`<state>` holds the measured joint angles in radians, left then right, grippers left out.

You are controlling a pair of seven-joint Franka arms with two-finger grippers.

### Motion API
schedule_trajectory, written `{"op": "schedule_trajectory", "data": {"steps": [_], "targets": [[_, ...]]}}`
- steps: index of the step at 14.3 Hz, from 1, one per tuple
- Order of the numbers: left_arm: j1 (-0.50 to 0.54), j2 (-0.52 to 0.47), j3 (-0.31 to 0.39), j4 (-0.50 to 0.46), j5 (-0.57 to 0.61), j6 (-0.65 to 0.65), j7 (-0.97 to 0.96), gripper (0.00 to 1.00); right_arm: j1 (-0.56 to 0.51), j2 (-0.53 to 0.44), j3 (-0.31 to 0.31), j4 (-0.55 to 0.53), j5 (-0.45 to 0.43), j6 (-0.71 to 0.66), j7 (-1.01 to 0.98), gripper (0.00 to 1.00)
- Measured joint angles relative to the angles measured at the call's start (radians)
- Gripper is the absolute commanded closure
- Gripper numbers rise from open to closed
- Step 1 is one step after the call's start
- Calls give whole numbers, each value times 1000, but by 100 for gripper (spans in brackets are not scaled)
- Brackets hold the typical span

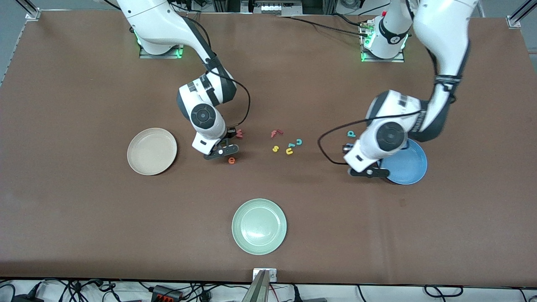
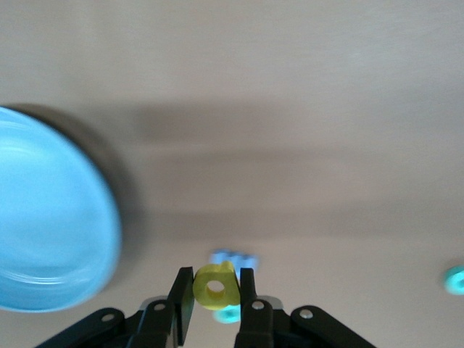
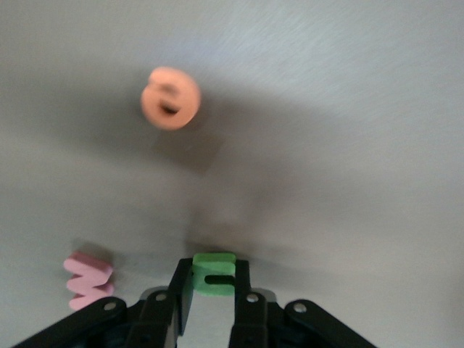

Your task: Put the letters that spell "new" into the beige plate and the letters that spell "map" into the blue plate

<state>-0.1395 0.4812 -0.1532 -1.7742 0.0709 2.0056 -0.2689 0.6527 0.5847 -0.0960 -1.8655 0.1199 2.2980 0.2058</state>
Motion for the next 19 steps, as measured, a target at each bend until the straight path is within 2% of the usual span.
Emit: {"op": "schedule_trajectory", "data": {"steps": [3,7,9,11,12,13,14,16,19], "targets": [[155,-21,1,2,0,-41,212,88,-25,-80,-103,12,-2,-117,-3,93],[276,-16,2,-12,0,-54,384,88,-54,-139,-264,4,-6,-239,-92,93],[344,4,4,-19,1,-54,455,88,-80,-129,-292,-12,-6,-243,-120,93],[383,32,4,-29,1,-48,489,87,-103,-105,-293,-28,-6,-242,-132,93],[383,44,0,-38,1,-34,493,77,-105,-88,-293,-32,-6,-241,-133,93],[378,53,-9,-51,1,-9,493,27,-105,-71,-292,-32,-6,-239,-133,92],[369,59,-19,-66,1,21,493,0,-104,-57,-291,-32,-6,-236,-133,83],[355,63,-35,-81,1,47,492,0,-103,-39,-290,-32,-6,-228,-133,0],[358,37,-96,-74,0,15,477,0,-101,-48,-290,-2,-6,-226,-133,0]]}}
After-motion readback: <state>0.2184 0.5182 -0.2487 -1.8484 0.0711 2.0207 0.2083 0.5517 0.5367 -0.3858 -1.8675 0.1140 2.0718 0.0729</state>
